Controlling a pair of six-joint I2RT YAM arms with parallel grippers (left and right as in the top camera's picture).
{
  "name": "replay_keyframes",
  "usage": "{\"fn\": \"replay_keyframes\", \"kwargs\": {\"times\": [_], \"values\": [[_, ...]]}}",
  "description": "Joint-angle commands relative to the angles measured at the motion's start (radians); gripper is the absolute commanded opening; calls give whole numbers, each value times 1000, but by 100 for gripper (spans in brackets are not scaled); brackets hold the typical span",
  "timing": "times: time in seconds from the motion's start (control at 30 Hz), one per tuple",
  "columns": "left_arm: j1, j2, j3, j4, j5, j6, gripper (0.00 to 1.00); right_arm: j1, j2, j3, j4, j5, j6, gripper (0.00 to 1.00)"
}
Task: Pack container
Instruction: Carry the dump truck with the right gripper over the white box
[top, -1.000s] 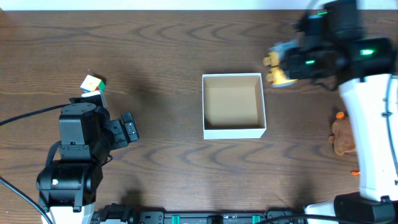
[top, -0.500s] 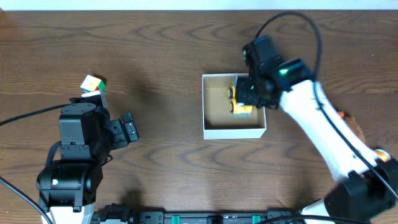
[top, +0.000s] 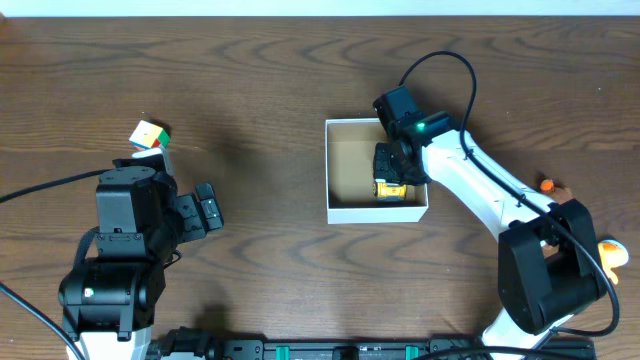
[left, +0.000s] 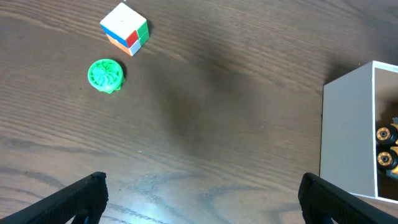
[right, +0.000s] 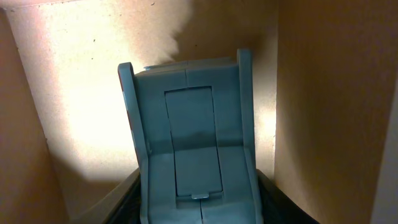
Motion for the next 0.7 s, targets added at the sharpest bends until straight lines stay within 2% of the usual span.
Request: {"fn": "replay_keyframes", "kwargs": {"times": [0.0,0.07,0.17,0.2,0.23,0.27,0.3,0.33,0.4,0.43,0.67], "values": [[3,0,18,-4,-4,-2,98,12,11,8,3,23,-11,19],[3,0,18,-4,-4,-2,98,12,11,8,2,11,-11,25],[3,0,18,-4,-4,-2,98,11,7,13,0,-50,-26,27],[3,0,18,-4,-4,-2,98,11,6,13,0,-62,-29,32],[3,0,18,-4,-4,-2,98,11,5,13,0,-64,-29,43],[3,0,18,-4,-4,-2,98,11,5,13,-1,-63,-29,65],[3,0,18,-4,-4,-2,98,11,5,13,-1,-63,-30,78],[3,0,18,-4,-4,-2,98,11,5,13,-2,-64,-35,86],[3,0,18,-4,-4,-2,98,11,5,13,-8,-64,-38,96],[3,0,18,-4,-4,-2,98,11,5,13,-14,-63,-37,99],[3,0,18,-4,-4,-2,98,12,2,41,-61,0,-37,99]]}}
